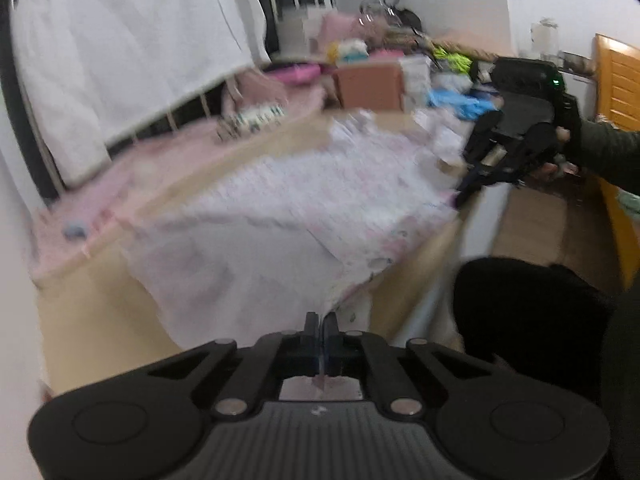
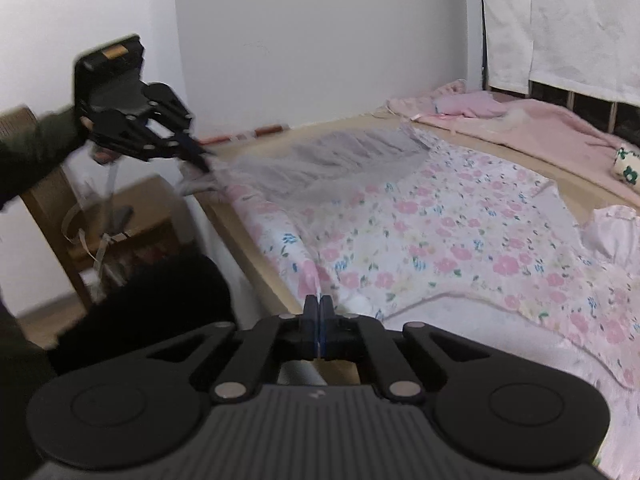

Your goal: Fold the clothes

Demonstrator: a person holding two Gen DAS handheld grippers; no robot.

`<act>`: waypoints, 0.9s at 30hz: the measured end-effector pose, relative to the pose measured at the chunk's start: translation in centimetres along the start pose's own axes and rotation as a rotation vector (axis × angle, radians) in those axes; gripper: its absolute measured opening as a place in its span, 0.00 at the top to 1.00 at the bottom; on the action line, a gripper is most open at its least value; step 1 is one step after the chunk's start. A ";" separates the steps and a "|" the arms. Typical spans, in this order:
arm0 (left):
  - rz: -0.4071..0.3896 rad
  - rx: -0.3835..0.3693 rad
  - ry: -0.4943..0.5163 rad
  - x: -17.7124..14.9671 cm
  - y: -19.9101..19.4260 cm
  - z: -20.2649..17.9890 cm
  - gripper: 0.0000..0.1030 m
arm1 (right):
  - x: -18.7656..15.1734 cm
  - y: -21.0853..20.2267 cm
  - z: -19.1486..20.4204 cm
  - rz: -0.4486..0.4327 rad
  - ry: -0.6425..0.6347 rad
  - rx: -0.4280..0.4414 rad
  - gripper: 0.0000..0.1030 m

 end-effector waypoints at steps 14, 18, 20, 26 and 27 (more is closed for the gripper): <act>0.025 0.300 -0.123 5.8 8.0 7.8 0.61 | 9.0 3.1 -10.7 -0.078 0.065 -0.540 0.76; -0.062 0.219 -0.258 4.4 5.9 4.7 0.40 | 6.5 -2.8 -10.3 -0.171 0.146 -0.456 0.67; -0.057 0.168 -0.255 3.9 7.4 3.0 0.42 | 4.9 -2.4 -9.7 -0.152 0.196 -0.409 0.67; 0.041 0.197 -0.321 -0.2 10.1 1.6 0.61 | 0.4 -0.2 -10.4 -0.085 0.305 -0.508 0.75; 0.040 0.186 -0.364 -0.7 9.7 1.8 0.61 | -0.1 -1.0 -10.4 -0.099 0.321 -0.528 0.75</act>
Point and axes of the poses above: each gripper's, at about its wrist camera, not at the fingertips, and y roughly the way its jaws point, z to its left, x to its top, the point moved 6 cm from there along y, roughly the way its jaws point, and after that the axes turned 5 degrees about y, right-handed, at the moved point
